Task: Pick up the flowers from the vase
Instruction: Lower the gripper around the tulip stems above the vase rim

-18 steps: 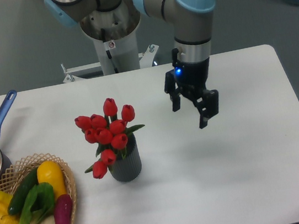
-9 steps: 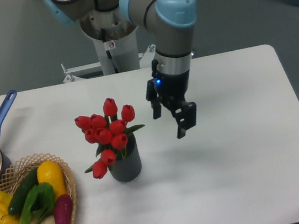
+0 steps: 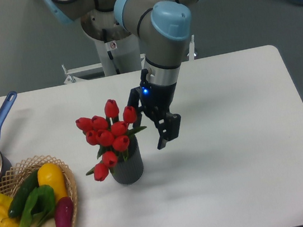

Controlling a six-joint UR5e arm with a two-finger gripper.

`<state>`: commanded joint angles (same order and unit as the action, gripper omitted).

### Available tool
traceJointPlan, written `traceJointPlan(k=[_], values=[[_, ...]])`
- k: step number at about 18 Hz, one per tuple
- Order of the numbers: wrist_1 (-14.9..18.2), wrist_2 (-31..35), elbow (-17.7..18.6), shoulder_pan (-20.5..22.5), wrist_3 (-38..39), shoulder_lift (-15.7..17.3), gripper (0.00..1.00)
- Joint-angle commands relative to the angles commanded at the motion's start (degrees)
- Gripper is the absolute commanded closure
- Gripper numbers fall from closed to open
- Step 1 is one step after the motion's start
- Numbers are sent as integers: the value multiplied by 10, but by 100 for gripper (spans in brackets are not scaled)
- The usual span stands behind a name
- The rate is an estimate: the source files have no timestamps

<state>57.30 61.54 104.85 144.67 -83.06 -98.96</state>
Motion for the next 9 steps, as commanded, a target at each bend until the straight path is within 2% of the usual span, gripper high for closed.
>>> traceJointPlan(k=[4,9], values=[[29,-66,-1,13,0,0,0],[68,-112,0,20,0,0,0]])
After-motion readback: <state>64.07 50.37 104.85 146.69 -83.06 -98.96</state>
